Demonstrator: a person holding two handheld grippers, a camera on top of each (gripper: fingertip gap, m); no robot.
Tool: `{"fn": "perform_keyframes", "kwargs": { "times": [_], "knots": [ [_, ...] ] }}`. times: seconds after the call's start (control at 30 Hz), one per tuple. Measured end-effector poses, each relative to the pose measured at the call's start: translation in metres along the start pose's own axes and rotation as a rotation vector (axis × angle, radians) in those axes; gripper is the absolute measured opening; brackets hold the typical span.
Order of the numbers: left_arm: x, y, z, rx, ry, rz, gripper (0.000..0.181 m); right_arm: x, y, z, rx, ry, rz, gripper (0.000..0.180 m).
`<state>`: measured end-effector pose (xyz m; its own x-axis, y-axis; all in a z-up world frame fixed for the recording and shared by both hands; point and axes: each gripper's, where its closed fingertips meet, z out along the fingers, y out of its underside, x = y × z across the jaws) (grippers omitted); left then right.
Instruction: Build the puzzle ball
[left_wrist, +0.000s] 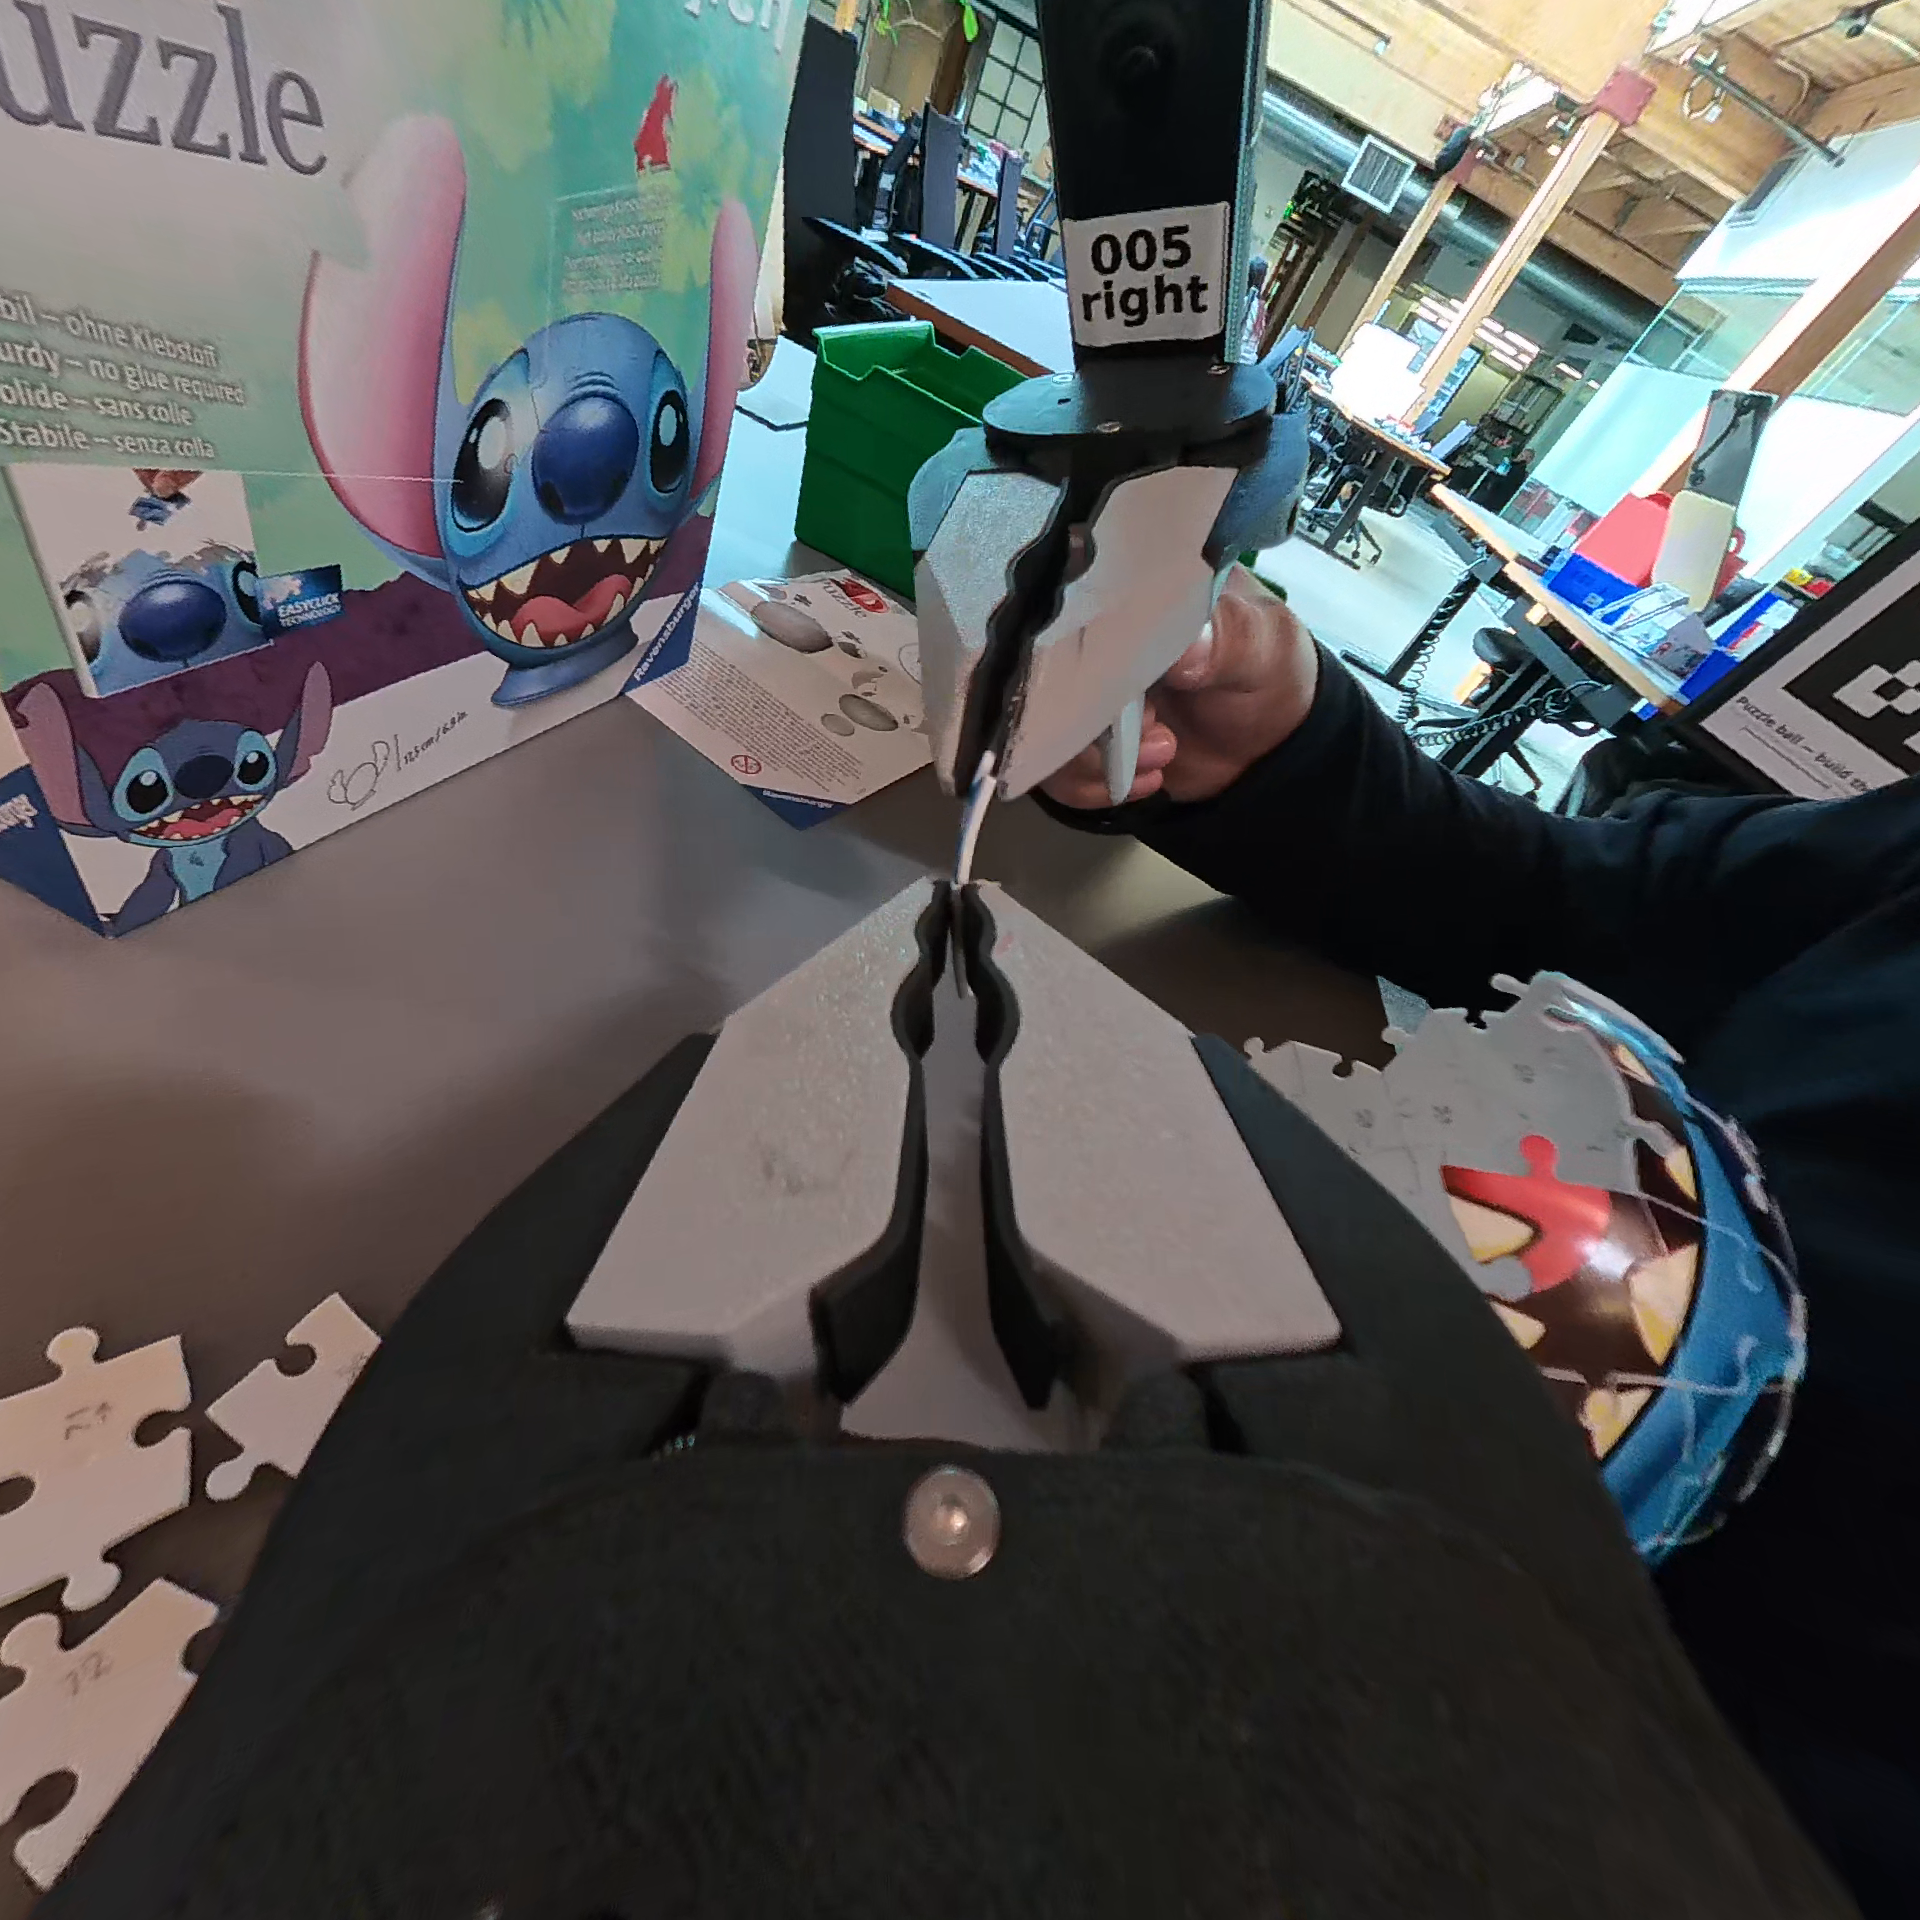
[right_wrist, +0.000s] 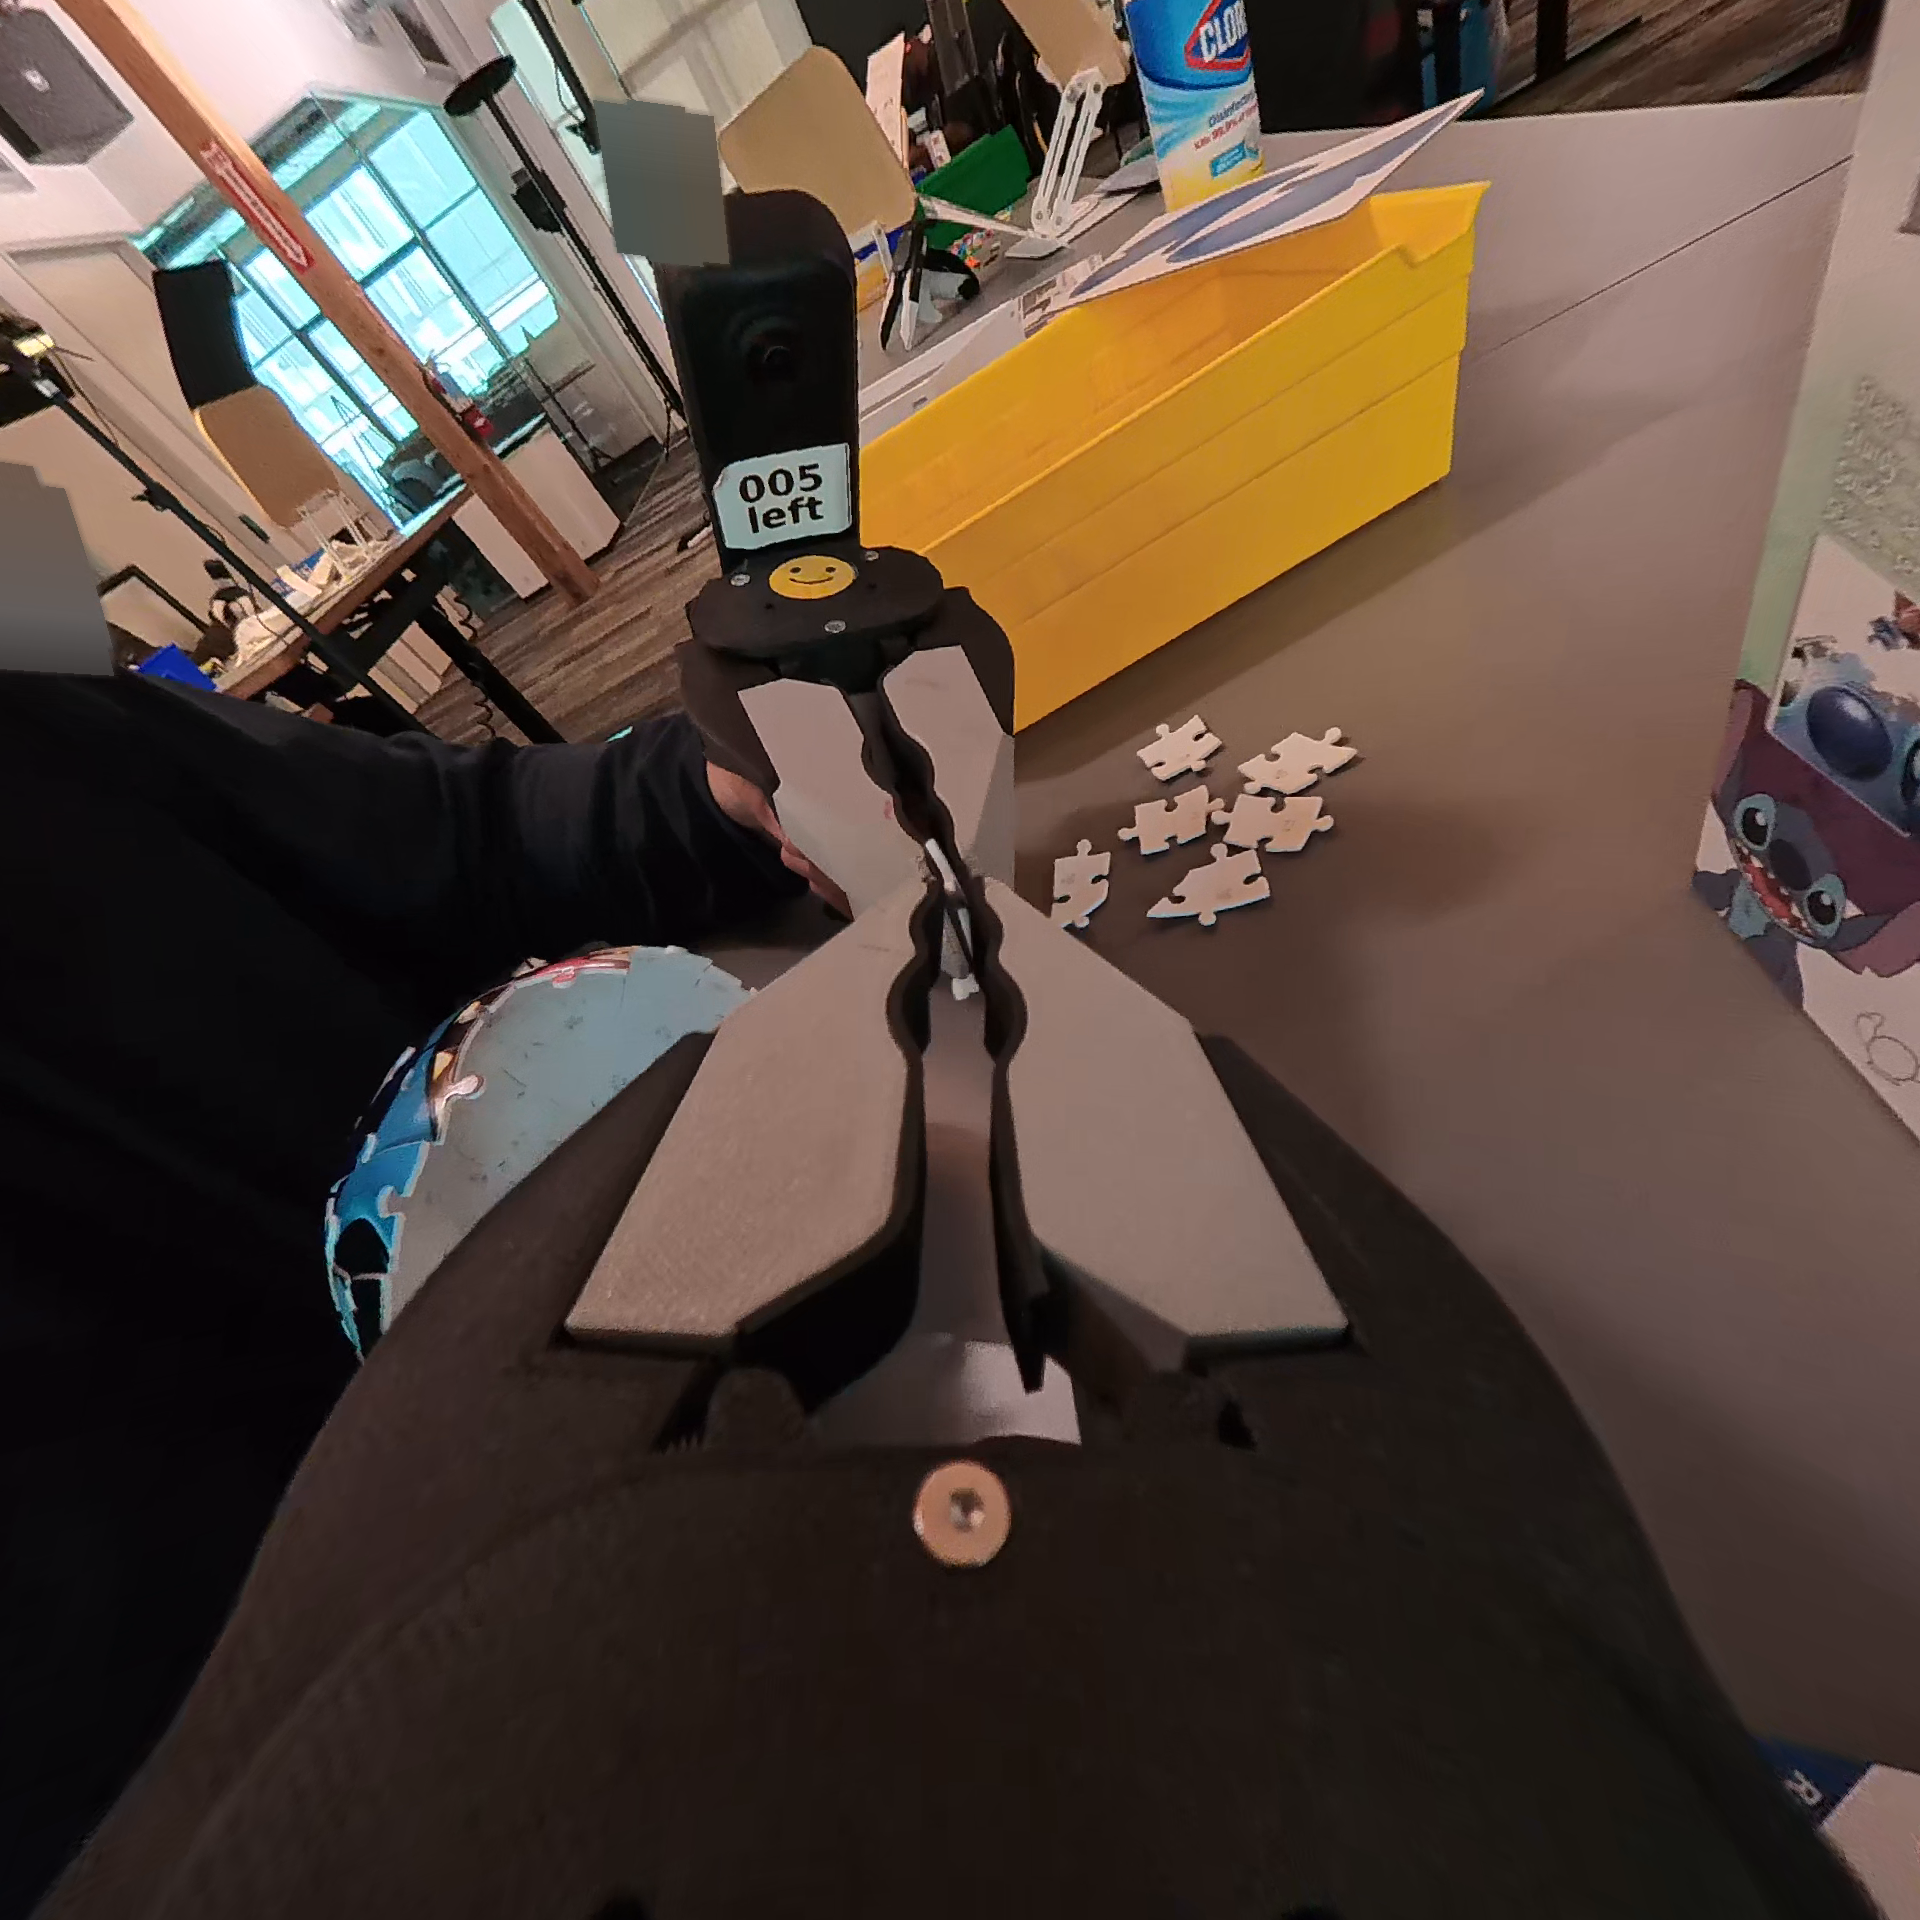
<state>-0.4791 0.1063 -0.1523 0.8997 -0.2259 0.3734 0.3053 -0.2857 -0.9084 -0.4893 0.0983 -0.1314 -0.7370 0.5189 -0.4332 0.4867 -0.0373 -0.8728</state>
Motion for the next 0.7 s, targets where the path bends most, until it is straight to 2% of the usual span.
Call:
{"fn": "perform_keyframes", "kwargs": {
  "times": [0.7],
  "knots": [
    [-0.0057, 0.0094, -0.0019, -0.05, -0.003, -0.114, 0.0, 0.0053, 0.0085, -0.0065, -0.028, -0.006, 0.041, 0.008]
  ]
}}
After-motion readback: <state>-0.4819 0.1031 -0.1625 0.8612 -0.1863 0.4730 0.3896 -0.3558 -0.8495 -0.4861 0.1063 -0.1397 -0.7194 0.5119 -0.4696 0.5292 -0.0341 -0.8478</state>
